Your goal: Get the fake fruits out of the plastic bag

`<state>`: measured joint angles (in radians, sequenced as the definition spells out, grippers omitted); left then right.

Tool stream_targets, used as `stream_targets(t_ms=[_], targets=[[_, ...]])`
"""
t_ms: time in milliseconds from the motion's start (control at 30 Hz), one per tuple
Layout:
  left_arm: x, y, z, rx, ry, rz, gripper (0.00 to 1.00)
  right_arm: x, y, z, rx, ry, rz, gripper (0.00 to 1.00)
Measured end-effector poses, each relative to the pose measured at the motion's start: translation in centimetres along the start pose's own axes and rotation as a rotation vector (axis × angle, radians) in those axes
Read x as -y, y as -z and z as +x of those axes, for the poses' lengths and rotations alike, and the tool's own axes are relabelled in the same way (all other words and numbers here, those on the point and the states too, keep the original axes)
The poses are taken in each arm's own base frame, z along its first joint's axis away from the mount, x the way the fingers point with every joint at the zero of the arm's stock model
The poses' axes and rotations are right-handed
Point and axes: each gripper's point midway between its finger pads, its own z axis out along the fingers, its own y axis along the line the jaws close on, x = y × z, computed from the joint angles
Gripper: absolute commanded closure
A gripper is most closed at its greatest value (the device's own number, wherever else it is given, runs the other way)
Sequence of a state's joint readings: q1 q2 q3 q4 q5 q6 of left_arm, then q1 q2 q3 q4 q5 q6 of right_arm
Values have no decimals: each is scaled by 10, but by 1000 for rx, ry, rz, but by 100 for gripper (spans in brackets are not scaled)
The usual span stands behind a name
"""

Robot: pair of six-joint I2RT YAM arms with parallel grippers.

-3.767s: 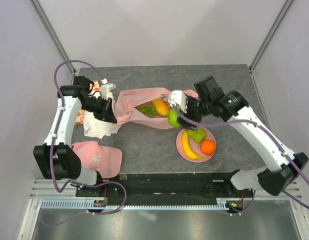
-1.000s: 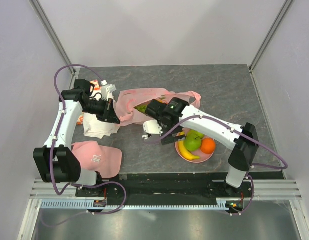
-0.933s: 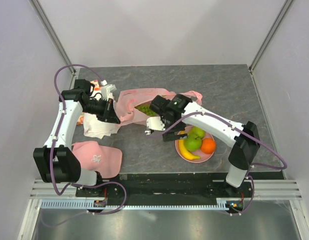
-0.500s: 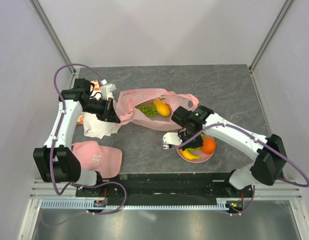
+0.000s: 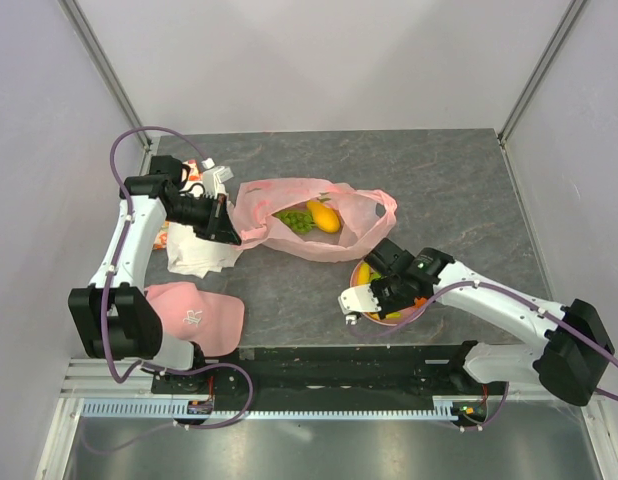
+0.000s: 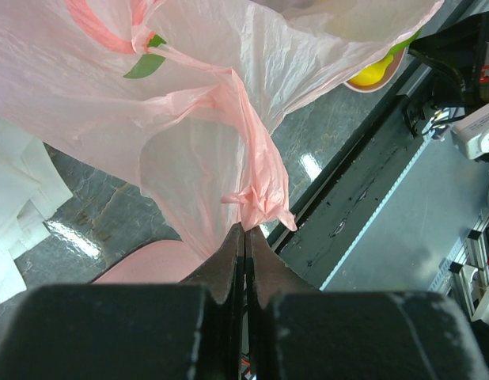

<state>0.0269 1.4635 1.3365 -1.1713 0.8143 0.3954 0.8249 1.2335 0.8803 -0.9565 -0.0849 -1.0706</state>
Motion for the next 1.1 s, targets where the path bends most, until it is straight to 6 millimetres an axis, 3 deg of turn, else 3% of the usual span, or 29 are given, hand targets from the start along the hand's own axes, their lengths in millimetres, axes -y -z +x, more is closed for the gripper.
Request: stream_targets(t_ms=[267, 600, 1100], targets=[[0, 0, 0, 0, 6, -1, 98, -3, -22, 1, 7, 78, 22, 97], [1, 1, -2, 4, 3, -2, 98, -4, -33, -5, 33, 108, 23, 93], [1, 2, -3, 7, 6, -3, 98, -10, -46, -17, 87, -16, -18, 94]])
